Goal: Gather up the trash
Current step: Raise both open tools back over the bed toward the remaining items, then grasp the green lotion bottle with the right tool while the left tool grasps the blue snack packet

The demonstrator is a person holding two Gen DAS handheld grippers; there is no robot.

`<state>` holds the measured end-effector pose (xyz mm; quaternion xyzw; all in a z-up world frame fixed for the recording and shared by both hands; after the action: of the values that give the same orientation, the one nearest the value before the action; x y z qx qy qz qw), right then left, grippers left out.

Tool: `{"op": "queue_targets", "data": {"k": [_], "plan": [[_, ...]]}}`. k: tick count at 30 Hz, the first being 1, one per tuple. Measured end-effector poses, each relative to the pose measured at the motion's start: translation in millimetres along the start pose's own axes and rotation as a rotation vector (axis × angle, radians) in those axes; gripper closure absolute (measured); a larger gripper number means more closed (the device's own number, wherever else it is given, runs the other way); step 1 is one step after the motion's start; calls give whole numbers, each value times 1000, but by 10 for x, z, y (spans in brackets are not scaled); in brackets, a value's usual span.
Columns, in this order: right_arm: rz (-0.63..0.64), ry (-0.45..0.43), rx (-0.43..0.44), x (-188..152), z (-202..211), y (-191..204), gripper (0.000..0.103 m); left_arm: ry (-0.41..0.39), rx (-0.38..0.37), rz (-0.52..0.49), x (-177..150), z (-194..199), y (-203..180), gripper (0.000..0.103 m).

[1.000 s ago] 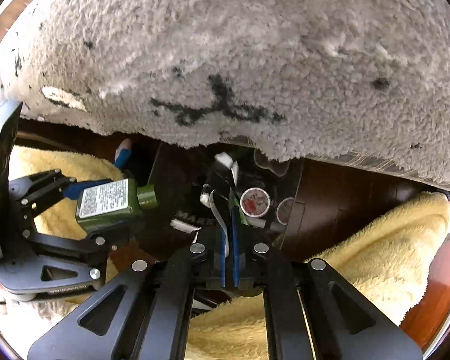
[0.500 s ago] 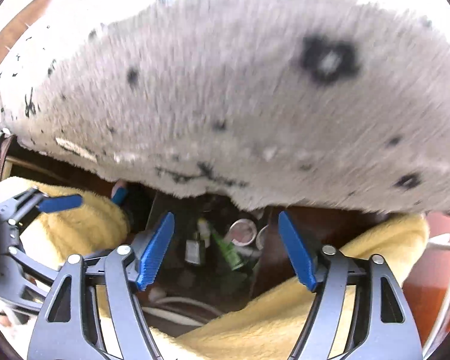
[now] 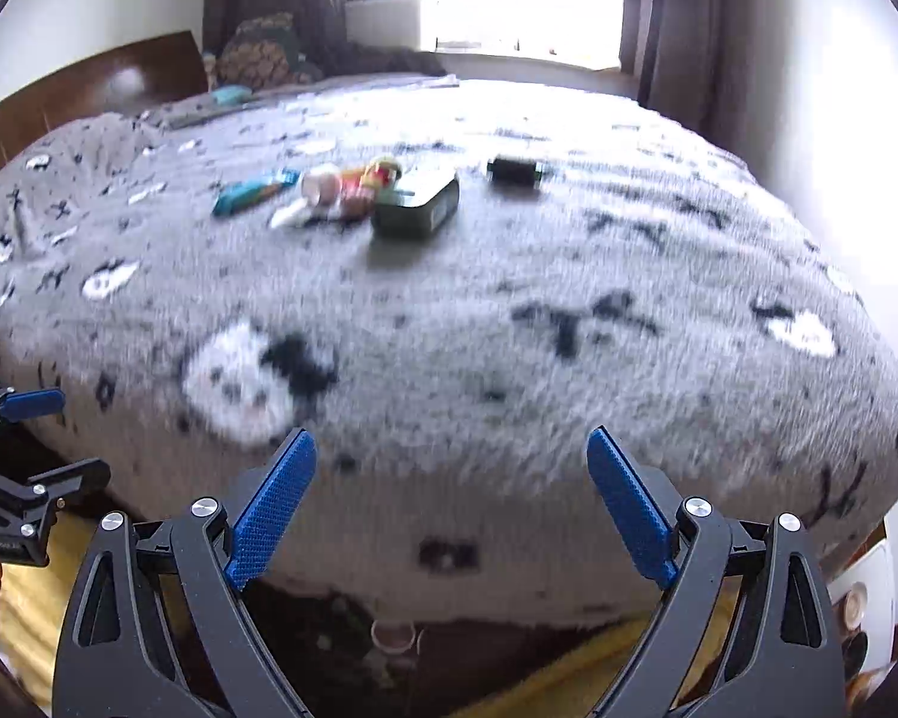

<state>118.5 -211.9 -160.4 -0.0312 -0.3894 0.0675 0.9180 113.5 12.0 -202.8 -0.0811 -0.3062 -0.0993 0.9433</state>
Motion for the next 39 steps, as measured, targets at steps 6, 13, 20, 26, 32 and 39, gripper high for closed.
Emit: {"op": "queue_targets", "data": {"k": [6,13,20,26,32,39], "plan": [[2,-50,-16,437,-161,-2,11,-57,13,40,503,-99,206,11],[-59,-46,-37,886,-665,-8,11,-129,71,65,1181,-426,535,11],[-159,11,-4,1165,-1280,30,11,-137,92,56,1691,-857,658,12],[-179,70,-33,1178,-1593,79,11,-119,96,29,2041,-1268,669,24],[-194,94,-42,1214,-1734,37,13,-43,49,36,2278,-1658,603,37],[-170,84,-20,1199,-1678,-16,52,-27,79,-26,2198,-1641,467,58]]}}
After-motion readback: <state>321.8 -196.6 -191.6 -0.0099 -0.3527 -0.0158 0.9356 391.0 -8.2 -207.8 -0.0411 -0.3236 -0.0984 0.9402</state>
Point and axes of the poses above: each gripper's, at about its wrist camera, not at the fingertips, and z roughly against the way its jaws point, y to its left, x to its top, the point moved 7 cm from there along -z, roughly the way its jaws point, and after that the axes turned 9 degrees about z, right-handed, at the moved point
